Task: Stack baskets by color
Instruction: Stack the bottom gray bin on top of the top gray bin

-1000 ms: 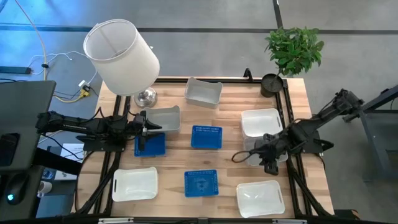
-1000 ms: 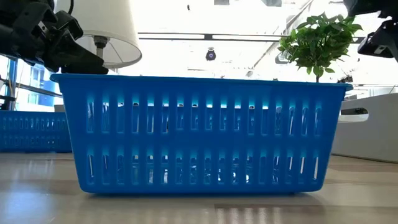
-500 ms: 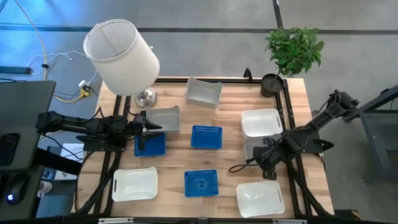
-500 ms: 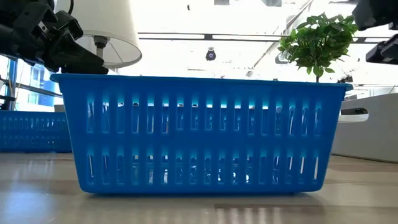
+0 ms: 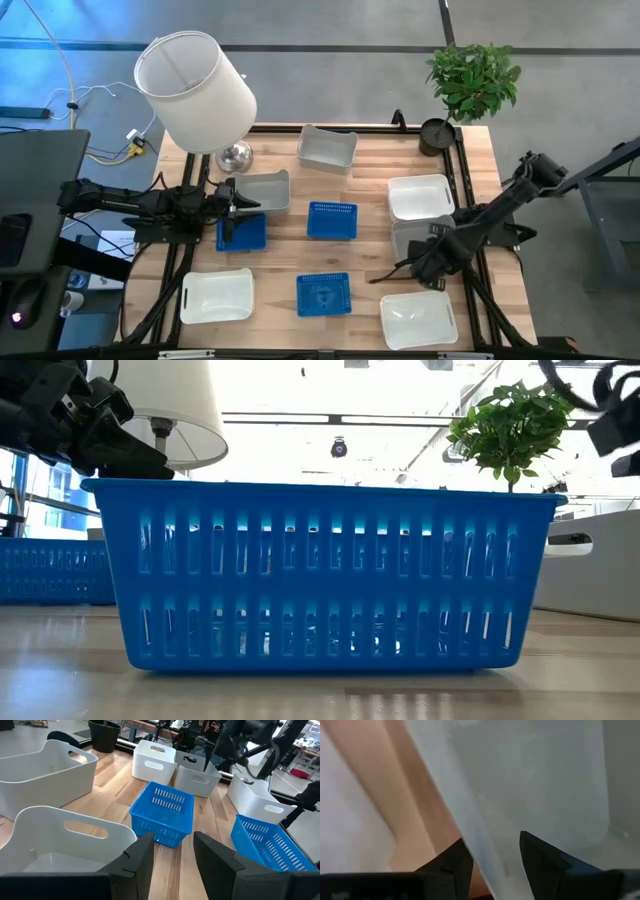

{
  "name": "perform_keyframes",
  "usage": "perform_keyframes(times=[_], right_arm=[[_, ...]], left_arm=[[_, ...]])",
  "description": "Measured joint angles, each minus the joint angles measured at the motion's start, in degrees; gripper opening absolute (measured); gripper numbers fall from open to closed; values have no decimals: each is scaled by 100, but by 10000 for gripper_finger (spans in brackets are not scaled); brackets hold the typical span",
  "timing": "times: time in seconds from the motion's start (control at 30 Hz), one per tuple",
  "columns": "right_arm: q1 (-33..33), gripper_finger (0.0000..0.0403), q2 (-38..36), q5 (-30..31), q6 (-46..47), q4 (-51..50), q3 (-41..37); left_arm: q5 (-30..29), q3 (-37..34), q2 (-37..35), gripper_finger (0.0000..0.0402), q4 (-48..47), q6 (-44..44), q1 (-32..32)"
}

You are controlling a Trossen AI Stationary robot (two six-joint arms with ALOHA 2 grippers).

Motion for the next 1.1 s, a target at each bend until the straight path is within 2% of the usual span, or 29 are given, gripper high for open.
perform_keyframes(times=[0.3,0.4,0.6,0.73,0.87,1.1], right_arm=[[205,138,376,-85,389,-119,-2],[202,107,385,-118,485,-101,-2],[205,11,381,-104,459,20,-2],[202,16,381,15,639,39,9],[202,3,381,143,669,38,272],[186,1,381,1041,518,-324,1206]], left_arm=[[0,0,0,129,1,0,1],[0,0,0,129,0,0,-2],[1,0,0,129,0,2,-2],[0,0,0,129,0,2,1],[2,0,0,129,0,2,-1],[2,0,0,129,0,2,0]])
